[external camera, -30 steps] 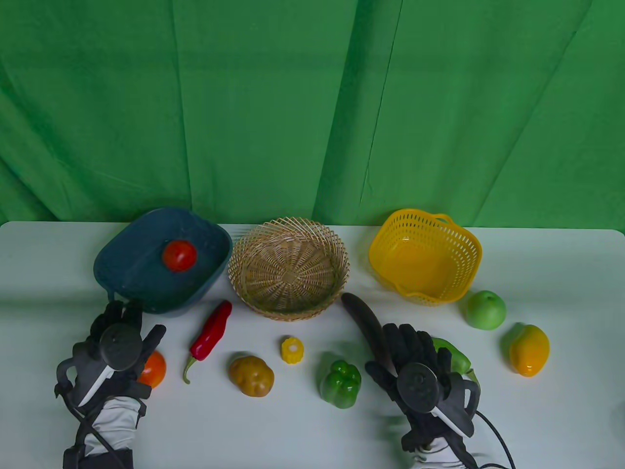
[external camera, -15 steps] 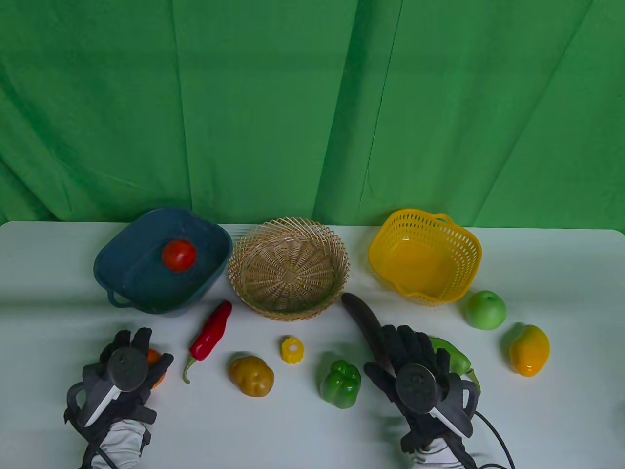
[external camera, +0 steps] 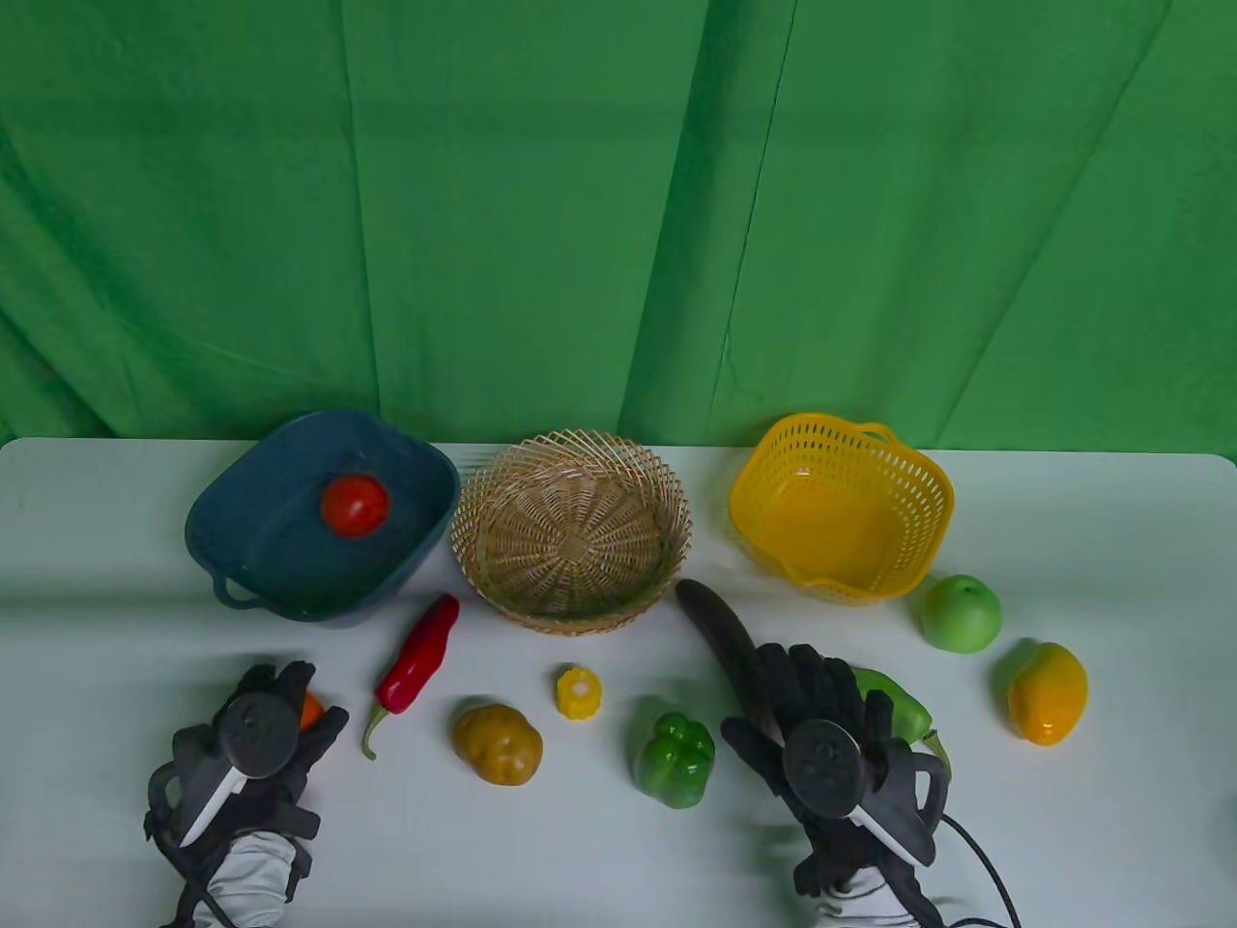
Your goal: Place 10 objects into 3 containers, with green background
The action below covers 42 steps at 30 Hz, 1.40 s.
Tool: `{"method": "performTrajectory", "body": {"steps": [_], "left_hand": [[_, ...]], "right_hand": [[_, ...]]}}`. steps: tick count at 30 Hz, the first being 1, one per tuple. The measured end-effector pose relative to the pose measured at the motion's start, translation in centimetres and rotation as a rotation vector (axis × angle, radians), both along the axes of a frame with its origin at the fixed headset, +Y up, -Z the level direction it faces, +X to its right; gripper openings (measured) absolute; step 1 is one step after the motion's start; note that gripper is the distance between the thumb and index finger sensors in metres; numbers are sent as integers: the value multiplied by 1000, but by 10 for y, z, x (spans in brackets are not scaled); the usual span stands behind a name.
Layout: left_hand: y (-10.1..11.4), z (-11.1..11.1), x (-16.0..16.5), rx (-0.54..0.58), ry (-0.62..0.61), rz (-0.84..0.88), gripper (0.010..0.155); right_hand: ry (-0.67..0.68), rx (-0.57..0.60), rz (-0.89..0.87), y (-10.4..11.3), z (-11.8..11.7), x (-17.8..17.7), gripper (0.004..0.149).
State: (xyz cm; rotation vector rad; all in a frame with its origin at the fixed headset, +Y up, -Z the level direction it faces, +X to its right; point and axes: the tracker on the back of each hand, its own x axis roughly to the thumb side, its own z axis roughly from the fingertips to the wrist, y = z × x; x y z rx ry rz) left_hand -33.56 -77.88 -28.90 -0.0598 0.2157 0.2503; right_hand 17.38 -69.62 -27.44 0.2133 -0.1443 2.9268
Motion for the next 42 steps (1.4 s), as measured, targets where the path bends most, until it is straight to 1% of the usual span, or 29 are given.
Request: {"method": "performTrajectory", "body": {"steps": [6, 11, 19, 25, 33, 39, 42], "left_hand": [[-1, 0, -1, 32, -1, 1, 73], [-1, -1, -1, 32, -2, 7, 73], [9, 4, -1, 57, -10, 34, 73], [24, 8, 2, 95, -26, 50, 73], [49, 8, 14, 182, -66, 54, 73], [67, -4, 23, 230, -83, 87, 73], [82, -13, 28, 266, -97, 87, 73]], "right_hand": [[7, 8, 0, 1, 0, -1, 81], [10, 5, 6, 0, 0, -2, 81], [10, 0, 8, 0, 1, -3, 81], [14, -4, -2, 0, 1, -3, 81], [16, 4, -25, 2, 1, -1, 81], [12, 13, -32, 4, 1, 2, 81], [9, 15, -32, 4, 1, 3, 81]]}}
